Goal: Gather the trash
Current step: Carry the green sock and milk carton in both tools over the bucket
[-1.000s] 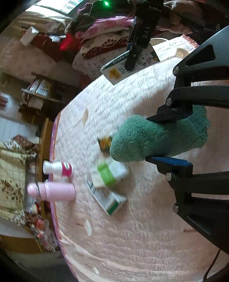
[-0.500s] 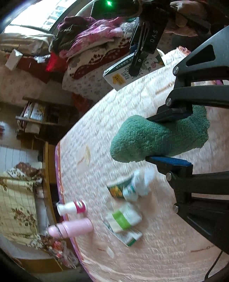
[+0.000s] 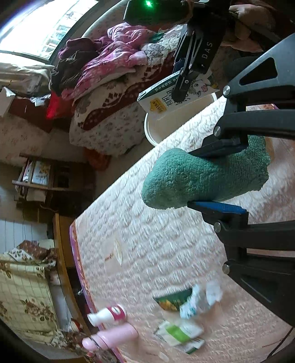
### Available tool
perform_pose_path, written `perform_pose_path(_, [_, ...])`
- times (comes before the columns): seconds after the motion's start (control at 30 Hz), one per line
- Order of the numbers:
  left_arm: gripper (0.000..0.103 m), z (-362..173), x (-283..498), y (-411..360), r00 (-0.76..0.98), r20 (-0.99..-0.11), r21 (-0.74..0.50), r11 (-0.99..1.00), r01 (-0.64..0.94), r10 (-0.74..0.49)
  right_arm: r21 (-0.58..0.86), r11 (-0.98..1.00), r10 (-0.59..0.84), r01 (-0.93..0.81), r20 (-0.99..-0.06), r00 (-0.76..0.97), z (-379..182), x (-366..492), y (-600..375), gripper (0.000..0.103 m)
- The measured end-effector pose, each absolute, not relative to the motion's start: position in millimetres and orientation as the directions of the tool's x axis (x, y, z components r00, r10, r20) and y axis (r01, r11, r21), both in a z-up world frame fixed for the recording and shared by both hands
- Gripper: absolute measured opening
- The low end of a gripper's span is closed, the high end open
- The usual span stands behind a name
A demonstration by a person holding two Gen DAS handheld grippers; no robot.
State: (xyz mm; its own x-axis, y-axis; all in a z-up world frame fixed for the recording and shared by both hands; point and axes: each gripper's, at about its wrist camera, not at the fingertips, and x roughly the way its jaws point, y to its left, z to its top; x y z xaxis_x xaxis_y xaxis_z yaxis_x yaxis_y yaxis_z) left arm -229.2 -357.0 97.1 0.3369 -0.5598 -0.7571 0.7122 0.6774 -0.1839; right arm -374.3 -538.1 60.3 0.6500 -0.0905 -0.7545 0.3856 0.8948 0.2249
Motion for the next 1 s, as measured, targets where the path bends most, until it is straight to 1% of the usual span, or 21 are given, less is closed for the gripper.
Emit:
perform_pose_path(0.67, [0.037,81,-238,-452,0.231,-0.777,-0.208,0.586,0.783,-0.585,0.219,0.822,-0.181,0.526,-0.774,0.607,41,-411,-602,0.041])
perform_pose_path(1.0, [0.037,67,-238,-489,0.186,-0.789,-0.229,0.562,0.795,-0.586,0.236,0.780,-0.199,0.580,-0.785,0.586,26,-418,-628,0.041])
